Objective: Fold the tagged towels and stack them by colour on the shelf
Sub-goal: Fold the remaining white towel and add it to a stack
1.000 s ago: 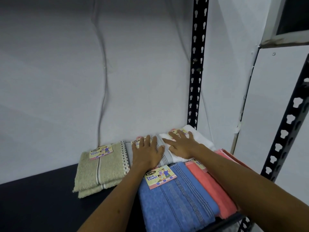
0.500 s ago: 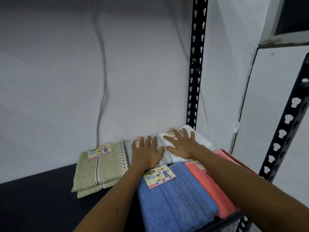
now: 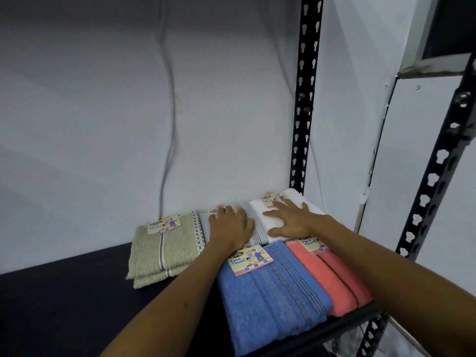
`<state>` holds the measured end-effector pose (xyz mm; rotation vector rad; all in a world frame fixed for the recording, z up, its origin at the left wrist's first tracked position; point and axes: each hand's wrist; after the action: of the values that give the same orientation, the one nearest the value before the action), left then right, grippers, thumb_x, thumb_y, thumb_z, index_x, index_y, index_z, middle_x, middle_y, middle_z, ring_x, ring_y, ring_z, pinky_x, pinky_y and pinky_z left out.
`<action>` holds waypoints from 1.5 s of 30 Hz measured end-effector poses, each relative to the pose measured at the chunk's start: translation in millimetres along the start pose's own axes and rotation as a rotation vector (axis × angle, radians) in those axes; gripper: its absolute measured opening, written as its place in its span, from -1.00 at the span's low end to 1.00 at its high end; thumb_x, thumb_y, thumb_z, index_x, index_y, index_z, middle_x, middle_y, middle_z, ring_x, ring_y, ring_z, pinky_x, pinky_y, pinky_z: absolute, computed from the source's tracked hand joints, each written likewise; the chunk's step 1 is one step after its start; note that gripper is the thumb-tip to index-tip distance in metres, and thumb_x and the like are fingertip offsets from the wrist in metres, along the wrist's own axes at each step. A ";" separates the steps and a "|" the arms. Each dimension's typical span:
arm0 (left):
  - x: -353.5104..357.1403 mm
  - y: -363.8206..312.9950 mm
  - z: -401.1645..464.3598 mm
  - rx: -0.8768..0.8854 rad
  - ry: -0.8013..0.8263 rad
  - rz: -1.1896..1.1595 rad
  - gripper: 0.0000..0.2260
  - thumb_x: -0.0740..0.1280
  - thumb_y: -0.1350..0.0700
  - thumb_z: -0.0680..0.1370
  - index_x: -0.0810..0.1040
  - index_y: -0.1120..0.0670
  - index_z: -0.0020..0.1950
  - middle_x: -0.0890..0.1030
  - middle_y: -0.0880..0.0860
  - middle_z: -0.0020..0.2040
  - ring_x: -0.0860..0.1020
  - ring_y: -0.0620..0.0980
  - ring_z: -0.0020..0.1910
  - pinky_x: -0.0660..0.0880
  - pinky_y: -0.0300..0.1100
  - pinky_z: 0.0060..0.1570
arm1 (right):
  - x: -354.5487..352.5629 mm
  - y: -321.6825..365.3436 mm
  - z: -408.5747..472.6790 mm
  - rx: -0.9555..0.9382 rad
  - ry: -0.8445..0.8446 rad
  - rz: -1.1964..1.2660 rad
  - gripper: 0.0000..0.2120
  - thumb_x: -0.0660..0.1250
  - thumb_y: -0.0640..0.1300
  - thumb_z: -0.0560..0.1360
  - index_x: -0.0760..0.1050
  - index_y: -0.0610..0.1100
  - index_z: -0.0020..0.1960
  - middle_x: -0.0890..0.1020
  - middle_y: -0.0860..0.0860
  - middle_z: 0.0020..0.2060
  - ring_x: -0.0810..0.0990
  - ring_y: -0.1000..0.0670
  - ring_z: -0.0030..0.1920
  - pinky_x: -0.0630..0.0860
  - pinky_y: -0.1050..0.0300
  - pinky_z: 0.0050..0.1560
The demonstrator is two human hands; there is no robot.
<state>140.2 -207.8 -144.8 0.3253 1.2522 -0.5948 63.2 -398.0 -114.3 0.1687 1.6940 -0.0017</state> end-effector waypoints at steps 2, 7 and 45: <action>-0.8 1.0 -2.0 0.005 0.042 -0.028 -0.53 0.08 -0.21 0.62 0.43 0.04 0.38 0.44 0.18 0.34 0.33 0.19 0.37 0.29 0.14 0.31 | 3.8 1.2 -1.9 -0.004 0.013 -0.022 -0.30 0.24 0.26 0.52 0.02 0.23 0.57 -0.12 0.03 0.60 -0.22 -0.10 0.58 -0.23 -0.34 0.48; -4.8 2.1 -5.9 0.003 0.122 -0.060 -0.52 0.05 -0.20 0.64 0.35 0.01 0.46 0.36 0.16 0.43 0.27 0.18 0.43 0.18 0.20 0.38 | 3.6 5.2 -1.4 0.008 0.036 0.003 -0.28 0.26 0.29 0.49 0.01 0.27 0.55 -0.14 0.03 0.60 -0.24 -0.11 0.57 -0.24 -0.33 0.48; -155.6 332.8 -314.8 -0.912 -0.245 0.093 -0.61 0.24 0.03 0.53 0.44 0.06 0.35 0.47 0.15 0.31 0.34 0.22 0.35 0.32 0.16 0.29 | 34.1 454.3 7.1 -0.895 -0.009 0.253 -0.50 0.25 -0.14 0.57 0.31 -0.07 0.50 0.38 -0.01 0.46 0.34 -0.01 0.44 0.29 0.11 0.42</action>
<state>56.9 268.0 -118.8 -0.4393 1.1399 0.0546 117.2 54.3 -104.8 -0.2903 1.5084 0.9232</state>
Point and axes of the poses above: each hand's wrist, its own z-axis towards the middle knuckle, its own x-axis out of the palm, y = z × x
